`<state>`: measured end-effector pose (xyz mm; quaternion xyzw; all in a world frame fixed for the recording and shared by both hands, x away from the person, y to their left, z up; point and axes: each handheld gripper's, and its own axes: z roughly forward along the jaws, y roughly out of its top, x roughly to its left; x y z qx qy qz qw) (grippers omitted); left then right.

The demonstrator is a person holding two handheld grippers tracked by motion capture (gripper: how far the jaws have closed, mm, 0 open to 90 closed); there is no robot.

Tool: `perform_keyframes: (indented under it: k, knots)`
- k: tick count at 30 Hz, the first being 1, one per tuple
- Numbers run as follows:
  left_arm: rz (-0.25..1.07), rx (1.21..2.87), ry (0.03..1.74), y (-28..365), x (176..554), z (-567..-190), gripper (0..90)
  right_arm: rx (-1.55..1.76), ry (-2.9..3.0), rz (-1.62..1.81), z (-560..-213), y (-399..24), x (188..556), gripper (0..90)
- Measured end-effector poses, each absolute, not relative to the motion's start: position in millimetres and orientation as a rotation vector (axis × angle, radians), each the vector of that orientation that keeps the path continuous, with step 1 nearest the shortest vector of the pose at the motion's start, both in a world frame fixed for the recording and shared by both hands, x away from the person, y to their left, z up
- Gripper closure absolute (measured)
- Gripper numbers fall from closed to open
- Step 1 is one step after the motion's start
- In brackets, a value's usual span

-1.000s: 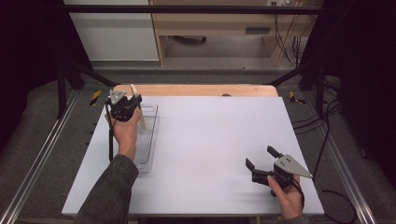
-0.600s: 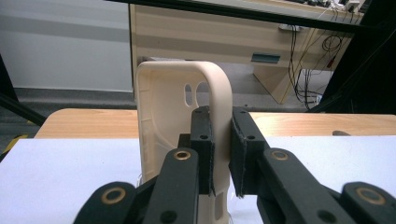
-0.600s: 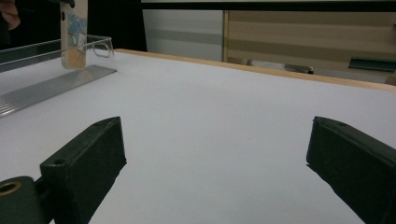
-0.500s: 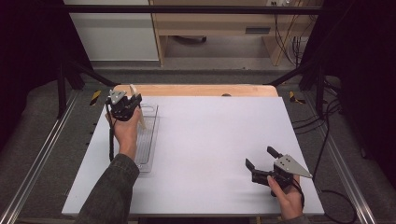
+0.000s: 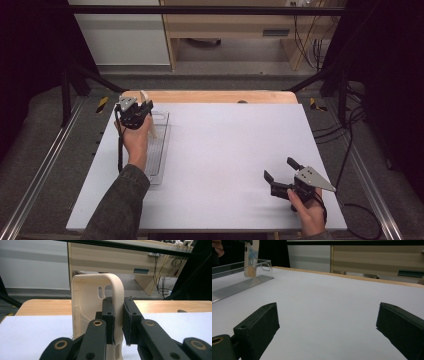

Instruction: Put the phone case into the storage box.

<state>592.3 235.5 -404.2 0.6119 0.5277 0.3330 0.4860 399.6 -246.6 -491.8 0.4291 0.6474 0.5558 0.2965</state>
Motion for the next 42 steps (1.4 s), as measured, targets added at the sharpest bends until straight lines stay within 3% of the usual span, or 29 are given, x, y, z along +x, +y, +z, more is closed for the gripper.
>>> perform_keyframes:
  k: [19,42]
  knots:
    - [0.709,1.407,1.320,236,601,-411,79.8,1.154,1.731,1.478,-493,-247,400,4.2]
    - [0.719,1.429,1.306,233,607,-413,78.7,1.173,1.737,1.480,-494,-248,401,4.1]
